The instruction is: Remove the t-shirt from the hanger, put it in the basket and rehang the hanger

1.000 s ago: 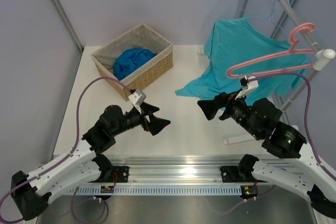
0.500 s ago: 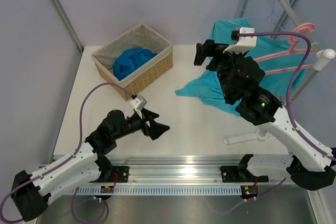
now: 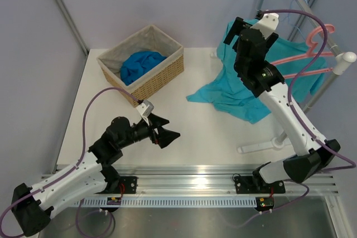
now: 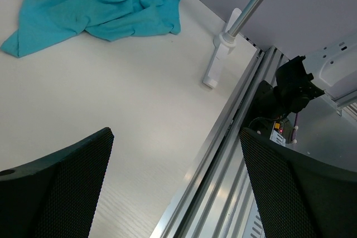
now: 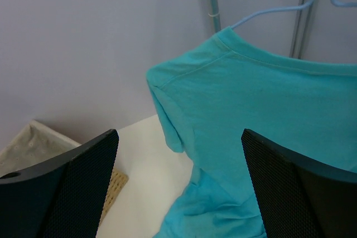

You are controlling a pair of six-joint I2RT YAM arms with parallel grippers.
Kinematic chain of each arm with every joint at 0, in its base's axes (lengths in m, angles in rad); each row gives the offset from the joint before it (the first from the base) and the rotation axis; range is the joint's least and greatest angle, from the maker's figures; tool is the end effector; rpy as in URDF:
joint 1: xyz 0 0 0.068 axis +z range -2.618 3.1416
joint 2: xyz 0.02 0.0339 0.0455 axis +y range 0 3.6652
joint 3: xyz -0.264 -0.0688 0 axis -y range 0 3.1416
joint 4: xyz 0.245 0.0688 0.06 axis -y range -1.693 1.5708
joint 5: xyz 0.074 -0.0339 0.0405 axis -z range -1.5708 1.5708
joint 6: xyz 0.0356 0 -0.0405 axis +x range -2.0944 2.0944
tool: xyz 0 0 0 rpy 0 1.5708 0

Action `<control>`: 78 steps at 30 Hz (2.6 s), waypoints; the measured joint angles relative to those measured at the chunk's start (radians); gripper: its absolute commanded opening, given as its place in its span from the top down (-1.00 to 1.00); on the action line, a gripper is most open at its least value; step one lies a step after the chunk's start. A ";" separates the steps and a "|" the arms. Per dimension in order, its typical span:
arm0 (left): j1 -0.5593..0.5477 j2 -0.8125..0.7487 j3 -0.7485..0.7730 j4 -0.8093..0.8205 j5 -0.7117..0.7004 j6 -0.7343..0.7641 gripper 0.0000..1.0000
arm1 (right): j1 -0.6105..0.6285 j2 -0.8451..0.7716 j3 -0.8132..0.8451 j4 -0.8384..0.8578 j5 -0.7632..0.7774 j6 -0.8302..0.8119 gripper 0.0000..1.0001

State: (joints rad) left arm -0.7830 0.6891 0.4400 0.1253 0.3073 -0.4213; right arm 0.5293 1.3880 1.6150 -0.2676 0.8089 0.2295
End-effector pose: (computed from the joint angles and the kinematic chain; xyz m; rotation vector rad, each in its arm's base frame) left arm 0.1169 -0.1315 0.2658 0.5696 1.7376 -1.1376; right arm 0.2683 0.1271 0.4827 0.3802 1.5533 -0.0621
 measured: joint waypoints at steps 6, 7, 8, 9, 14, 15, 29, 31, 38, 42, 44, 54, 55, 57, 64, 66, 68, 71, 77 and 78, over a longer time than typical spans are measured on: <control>0.000 0.000 0.004 0.007 0.002 -0.009 -0.98 | -0.164 0.125 0.054 -0.109 -0.009 0.154 -0.99; 0.000 0.000 0.003 0.008 0.003 -0.009 -0.98 | -0.186 0.135 0.056 -0.118 -0.009 0.174 -0.99; 0.000 0.000 0.000 0.010 0.004 -0.010 -0.98 | -0.202 0.143 0.056 -0.122 -0.008 0.192 -0.99; 0.000 0.000 -0.006 0.017 0.004 -0.010 -0.98 | -0.214 0.147 0.056 -0.120 -0.008 0.209 -0.99; 0.000 0.000 -0.030 0.025 0.011 -0.011 -0.98 | -0.216 0.152 0.062 -0.089 0.002 0.261 -0.98; 0.000 0.000 -0.030 0.027 0.013 -0.011 -0.98 | -0.216 0.157 0.067 -0.079 0.010 0.266 -0.98; 0.000 0.000 -0.056 0.052 0.030 -0.018 -0.98 | -0.216 0.241 0.130 0.065 0.101 0.246 -0.86; -0.001 0.000 -0.056 0.054 0.031 -0.018 -0.98 | -0.220 0.244 0.130 0.080 0.113 0.238 -0.84; -0.001 -0.001 -0.056 0.056 0.033 -0.023 -0.98 | -0.249 0.295 0.194 0.076 0.126 0.241 -0.77; -0.001 -0.002 -0.056 0.056 0.034 -0.023 -0.98 | -0.260 0.313 0.195 0.076 0.126 0.239 -0.53; -0.001 -0.002 -0.056 0.056 0.034 -0.024 -0.97 | -0.261 0.320 0.195 0.076 0.125 0.236 -0.38; -0.001 -0.002 -0.056 0.056 0.033 -0.023 -0.98 | -0.261 0.328 0.188 0.119 0.116 0.214 0.20; -0.001 -0.002 -0.056 0.056 0.033 -0.023 -0.98 | -0.261 0.326 0.183 0.129 0.114 0.208 0.22; -0.001 -0.003 -0.057 0.056 0.034 -0.023 -0.98 | -0.261 0.324 0.177 0.145 0.113 0.191 0.33; -0.001 -0.016 -0.059 0.056 0.033 -0.024 -0.98 | -0.261 0.310 0.161 0.193 0.103 0.137 1.00; -0.001 -0.016 -0.062 0.056 0.033 -0.024 -0.98 | -0.261 0.302 0.156 0.198 0.103 0.133 1.00; -0.001 -0.016 -0.065 0.056 0.033 -0.024 -0.98 | -0.261 0.293 0.150 0.202 0.106 0.131 1.00; -0.001 -0.016 -0.069 0.056 0.033 -0.024 -0.98 | -0.261 0.283 0.148 0.199 0.118 0.134 1.00; -0.001 -0.015 -0.069 0.053 0.021 -0.024 -0.98 | -0.262 0.286 0.214 0.042 0.175 0.230 -0.23; -0.001 -0.015 -0.068 0.048 0.014 -0.024 -0.98 | -0.262 0.292 0.247 -0.004 0.187 0.261 -0.23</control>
State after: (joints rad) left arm -0.7841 0.6739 0.3721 0.1730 0.3218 -0.4454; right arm 0.2672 1.6798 1.8622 -0.2718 0.9958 0.4908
